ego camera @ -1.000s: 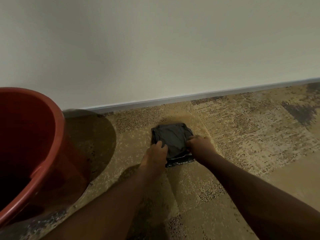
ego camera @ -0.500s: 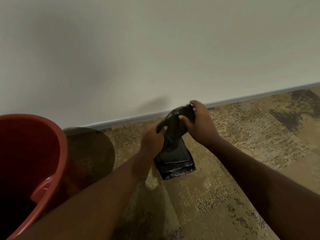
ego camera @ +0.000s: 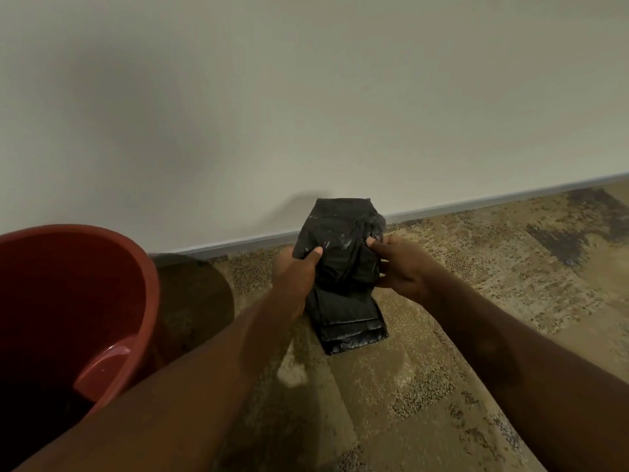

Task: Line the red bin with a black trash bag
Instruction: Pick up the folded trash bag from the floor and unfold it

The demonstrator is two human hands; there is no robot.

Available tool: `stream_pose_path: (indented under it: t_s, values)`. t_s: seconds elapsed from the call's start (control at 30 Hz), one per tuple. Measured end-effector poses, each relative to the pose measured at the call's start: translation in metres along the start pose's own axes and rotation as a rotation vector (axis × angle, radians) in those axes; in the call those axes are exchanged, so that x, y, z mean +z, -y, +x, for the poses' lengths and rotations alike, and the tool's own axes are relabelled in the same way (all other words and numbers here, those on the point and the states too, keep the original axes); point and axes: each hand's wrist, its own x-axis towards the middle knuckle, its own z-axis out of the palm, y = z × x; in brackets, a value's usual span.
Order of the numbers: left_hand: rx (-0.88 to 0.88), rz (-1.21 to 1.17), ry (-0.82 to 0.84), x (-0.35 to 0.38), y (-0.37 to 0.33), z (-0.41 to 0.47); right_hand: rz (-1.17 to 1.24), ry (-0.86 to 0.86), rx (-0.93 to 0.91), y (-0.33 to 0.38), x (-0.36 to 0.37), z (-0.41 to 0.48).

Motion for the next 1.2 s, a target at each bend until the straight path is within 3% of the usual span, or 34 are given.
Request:
stream_pose_path:
  t_s: [0.1, 0.2, 0.33, 0.47, 0.63, 0.7, 1.07, 1.2]
  values:
    - [0.039, 0.244, -0.166, -0.004, -0.013, -0.013, 0.041, -0.016, -0.04, 0.012, 0.006, -0.006]
    - [0.266, 0.46, -0.129, -0.006, -0.038, -0.03, 0.005, -0.067, -0.074, 0.031, 0.016, -0.016]
    - [0.293, 0.364, 0.092, -0.001, -0.081, -0.046, 0.001, -0.062, -0.114, 0.063, 0.034, -0.032]
    - [0.397, 0.271, 0.021, -0.004, -0.111, -0.057, 0.02, -0.039, -0.134, 0.09, 0.056, -0.055]
    - [0.215, 0.094, -0.138, -0.027, -0.158, -0.088, 0.024, -0.031, -0.067, 0.131, 0.079, -0.098]
    - [0.134, -0.027, -0.128, -0.039, -0.182, -0.107, 0.0, -0.043, -0.089, 0.153, 0.087, -0.119]
    - [-0.028, -0.137, -0.193, -0.07, -0.3, -0.22, -0.4, -0.406, -0.183, 0.226, 0.109, -0.231]
    - [-0.062, -0.309, -0.221, -0.088, -0.377, -0.266, -0.493, -0.467, -0.233, 0.284, 0.123, -0.28]
